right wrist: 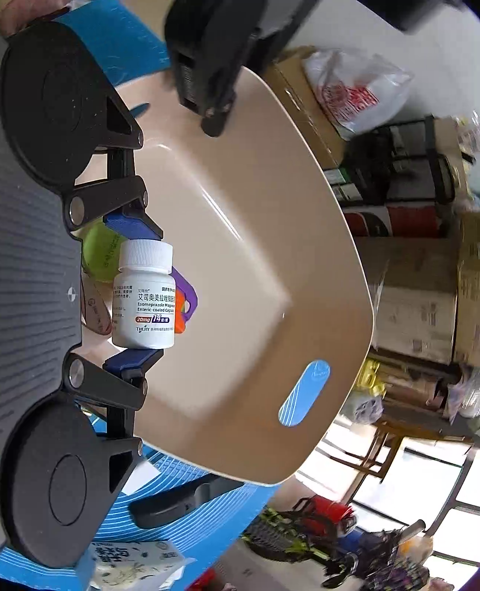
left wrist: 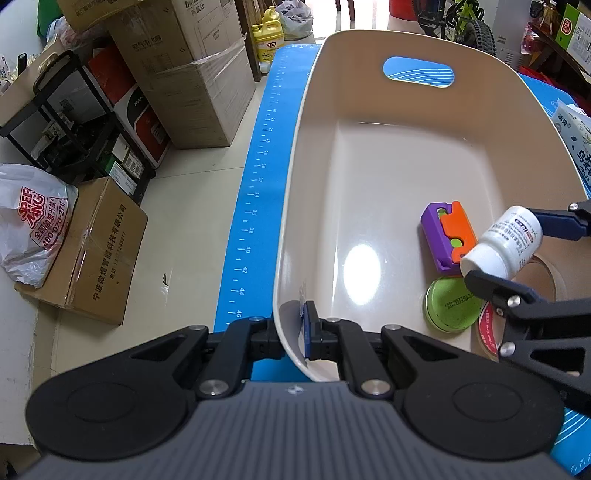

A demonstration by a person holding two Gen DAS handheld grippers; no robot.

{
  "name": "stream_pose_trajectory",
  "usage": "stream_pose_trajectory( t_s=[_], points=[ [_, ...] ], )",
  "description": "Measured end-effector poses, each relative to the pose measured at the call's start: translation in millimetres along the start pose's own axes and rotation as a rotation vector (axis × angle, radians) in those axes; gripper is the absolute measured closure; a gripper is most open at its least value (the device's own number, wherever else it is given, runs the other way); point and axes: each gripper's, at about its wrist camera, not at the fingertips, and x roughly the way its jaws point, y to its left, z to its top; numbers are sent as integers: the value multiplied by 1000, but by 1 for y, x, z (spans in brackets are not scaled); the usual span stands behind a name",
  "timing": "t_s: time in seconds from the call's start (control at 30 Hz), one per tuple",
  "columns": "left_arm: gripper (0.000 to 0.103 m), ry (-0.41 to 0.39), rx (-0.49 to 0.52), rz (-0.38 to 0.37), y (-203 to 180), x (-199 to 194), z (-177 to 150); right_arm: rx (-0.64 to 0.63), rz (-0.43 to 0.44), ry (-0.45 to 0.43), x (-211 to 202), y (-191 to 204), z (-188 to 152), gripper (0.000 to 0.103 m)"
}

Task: Organize rigid objects
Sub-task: 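Carry the pill bottle into the basket and release it by the tape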

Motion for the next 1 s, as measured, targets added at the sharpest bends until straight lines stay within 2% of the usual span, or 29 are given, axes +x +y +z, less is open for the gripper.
stream_pose_trajectory(
  t_s=[0.13,0.27,0.47,0.67,0.83,1.0],
  points=[
    [93,0,-1,-1,0,0,0,8,11,-3,-2,1,2,28],
    [93,-1,0,2,0,0,0,50,36,-39,-13,-9,0,22],
    [93,-3,-4,3,0,2,-1,101,24,-166,-51,-34,-8,17],
    [93,-4,-5,4,-1,1,-1,173,-27,-275,-88,-83,-18,13],
    [93,-3,-4,4,-2,1,-1,226,-101,-263,-88,-121,-28,13],
    [93,-3,-4,5,-2,1,-1,243,-175,-166,-59,-138,-49,15]
  ],
)
